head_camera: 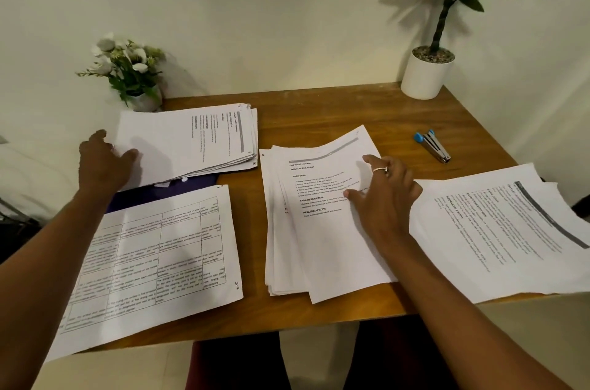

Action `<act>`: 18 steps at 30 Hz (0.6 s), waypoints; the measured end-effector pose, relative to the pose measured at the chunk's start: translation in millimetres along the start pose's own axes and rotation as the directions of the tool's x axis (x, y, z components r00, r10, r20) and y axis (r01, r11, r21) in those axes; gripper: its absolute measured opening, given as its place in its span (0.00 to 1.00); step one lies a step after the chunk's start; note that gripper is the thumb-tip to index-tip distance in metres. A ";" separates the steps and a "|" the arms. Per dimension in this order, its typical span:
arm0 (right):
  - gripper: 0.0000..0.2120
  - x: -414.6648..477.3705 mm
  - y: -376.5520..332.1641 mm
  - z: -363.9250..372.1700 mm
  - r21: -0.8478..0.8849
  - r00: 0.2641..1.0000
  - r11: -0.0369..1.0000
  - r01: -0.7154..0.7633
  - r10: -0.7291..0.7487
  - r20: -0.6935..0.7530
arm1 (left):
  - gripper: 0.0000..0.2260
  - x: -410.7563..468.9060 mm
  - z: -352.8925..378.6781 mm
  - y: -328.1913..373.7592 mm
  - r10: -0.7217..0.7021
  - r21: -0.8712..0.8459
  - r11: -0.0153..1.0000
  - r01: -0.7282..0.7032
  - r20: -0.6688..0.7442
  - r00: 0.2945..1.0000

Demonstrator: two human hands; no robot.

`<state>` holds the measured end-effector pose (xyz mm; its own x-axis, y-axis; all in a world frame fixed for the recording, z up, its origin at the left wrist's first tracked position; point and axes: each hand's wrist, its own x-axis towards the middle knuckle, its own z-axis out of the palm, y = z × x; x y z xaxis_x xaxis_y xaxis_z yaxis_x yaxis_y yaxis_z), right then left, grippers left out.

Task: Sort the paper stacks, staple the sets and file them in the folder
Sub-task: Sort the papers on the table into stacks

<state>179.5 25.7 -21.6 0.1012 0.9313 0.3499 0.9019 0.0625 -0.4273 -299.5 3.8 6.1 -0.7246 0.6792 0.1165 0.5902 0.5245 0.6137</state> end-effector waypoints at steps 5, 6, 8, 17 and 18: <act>0.34 4.7 1.3 -9.5 0.065 1.000 0.997 0.029 -0.029 -0.007 | 0.32 -33.5 -2.2 25.1 0.110 0.175 0.980 -0.090 -0.104 0.989; 0.34 6.3 1.5 -12.6 0.131 1.000 0.991 0.021 -0.023 0.012 | 0.29 -43.8 -0.2 32.6 0.167 0.157 0.976 -0.150 -0.104 0.980; 0.31 9.6 0.6 -20.4 0.290 0.997 0.956 -0.048 0.027 0.074 | 0.23 -69.2 3.3 49.6 0.329 0.088 0.943 -0.321 -0.091 0.940; 0.14 21.9 7.5 -56.0 0.659 0.933 0.669 -0.344 0.164 0.321 | 0.09 -201.8 35.0 137.0 0.258 -0.350 0.928 -0.124 0.365 0.895; 0.13 22.6 8.5 -57.2 0.686 0.925 0.628 -0.369 0.176 0.337 | 0.13 -208.0 39.7 140.3 0.240 -0.377 0.923 -0.077 0.408 0.881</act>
<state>213.4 26.8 30.4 0.1109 0.9933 -0.0323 0.2409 -0.0584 -0.9688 -51.9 -43.5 36.9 -0.3515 0.9336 -0.0692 0.4664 0.2388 0.8517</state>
